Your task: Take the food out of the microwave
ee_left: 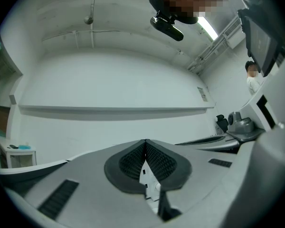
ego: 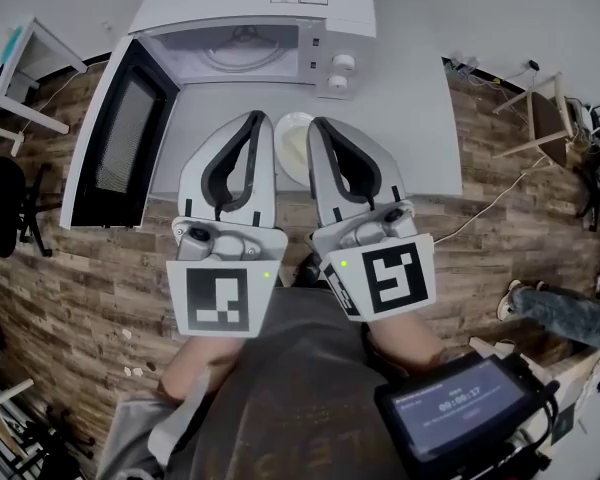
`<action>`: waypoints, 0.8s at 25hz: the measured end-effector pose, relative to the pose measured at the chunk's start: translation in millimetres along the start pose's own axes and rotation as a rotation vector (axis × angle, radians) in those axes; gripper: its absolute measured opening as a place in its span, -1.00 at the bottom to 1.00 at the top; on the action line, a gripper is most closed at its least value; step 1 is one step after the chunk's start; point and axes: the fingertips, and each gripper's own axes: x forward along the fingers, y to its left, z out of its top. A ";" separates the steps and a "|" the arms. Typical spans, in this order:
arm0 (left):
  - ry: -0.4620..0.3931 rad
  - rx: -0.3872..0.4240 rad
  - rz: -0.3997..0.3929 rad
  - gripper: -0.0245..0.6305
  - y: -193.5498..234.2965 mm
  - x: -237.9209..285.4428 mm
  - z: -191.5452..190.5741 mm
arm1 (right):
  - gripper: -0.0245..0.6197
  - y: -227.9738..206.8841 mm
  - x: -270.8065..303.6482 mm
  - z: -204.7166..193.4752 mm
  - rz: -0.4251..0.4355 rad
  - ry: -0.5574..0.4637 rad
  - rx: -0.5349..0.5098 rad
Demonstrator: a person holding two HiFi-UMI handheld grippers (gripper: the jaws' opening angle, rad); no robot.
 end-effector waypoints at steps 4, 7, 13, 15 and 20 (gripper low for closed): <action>0.001 0.002 0.004 -0.90 1.5 -1.1 0.4 | -0.90 3.7 0.3 1.4 0.007 -0.005 -0.005; 0.001 -0.003 0.007 -0.90 3.2 -1.5 0.4 | -0.90 6.3 1.0 2.3 0.012 -0.008 -0.011; 0.006 -0.003 0.001 -0.90 4.7 -1.2 -0.9 | -0.90 9.1 1.1 4.3 0.011 -0.013 -0.036; 0.006 0.001 -0.002 -0.90 5.0 -1.3 -0.9 | -0.90 9.7 1.3 3.9 0.012 -0.013 -0.035; 0.009 0.001 -0.004 -0.90 5.8 -1.2 -0.9 | -0.90 13.1 2.4 3.0 0.018 -0.010 -0.034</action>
